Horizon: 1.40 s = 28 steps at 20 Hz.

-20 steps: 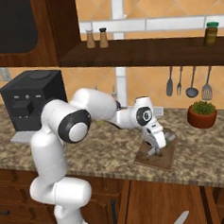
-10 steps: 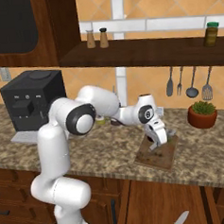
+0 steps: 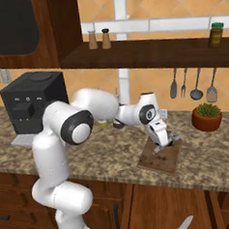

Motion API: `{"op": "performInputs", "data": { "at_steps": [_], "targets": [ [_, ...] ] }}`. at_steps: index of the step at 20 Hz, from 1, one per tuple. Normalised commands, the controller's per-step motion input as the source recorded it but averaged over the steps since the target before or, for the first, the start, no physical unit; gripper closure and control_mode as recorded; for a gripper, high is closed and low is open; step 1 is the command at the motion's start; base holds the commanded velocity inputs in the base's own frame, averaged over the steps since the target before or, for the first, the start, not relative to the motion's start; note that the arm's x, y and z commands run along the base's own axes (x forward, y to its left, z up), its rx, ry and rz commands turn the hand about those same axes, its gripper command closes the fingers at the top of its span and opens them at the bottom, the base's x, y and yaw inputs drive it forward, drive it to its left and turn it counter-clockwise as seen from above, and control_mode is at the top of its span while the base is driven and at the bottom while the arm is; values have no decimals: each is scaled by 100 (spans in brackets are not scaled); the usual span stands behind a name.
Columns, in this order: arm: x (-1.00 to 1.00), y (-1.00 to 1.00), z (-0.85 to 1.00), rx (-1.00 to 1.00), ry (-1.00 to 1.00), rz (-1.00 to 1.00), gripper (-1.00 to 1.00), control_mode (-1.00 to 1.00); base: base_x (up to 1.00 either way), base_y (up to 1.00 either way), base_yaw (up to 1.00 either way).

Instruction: Place the appropriate cutting tool for cutting the eggplant skin on the cutting board.

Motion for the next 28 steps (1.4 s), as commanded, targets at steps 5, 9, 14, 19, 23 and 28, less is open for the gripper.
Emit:
{"op": "performInputs", "data": {
  "at_steps": [5, 9, 14, 19, 23, 28],
  "targets": [
    [-78, 16, 79, -2, -3, 0, -100, -100, 0, 0, 0],
    [-90, 20, 47, -2, -7, 0, -100, -100, 0, 0, 0],
    [-96, 32, 36, -2, -12, 0, -100, -100, 0, 0, 0],
    [-94, 30, 56, 0, -3, 0, -100, -100, 0, 0, 0],
    [-76, 23, 66, -3, -1, 0, -100, -100, 0, 0, 0],
    [-77, 5, 78, -5, 0, 0, -100, -100, 0, 0, 0]
  ]
}}
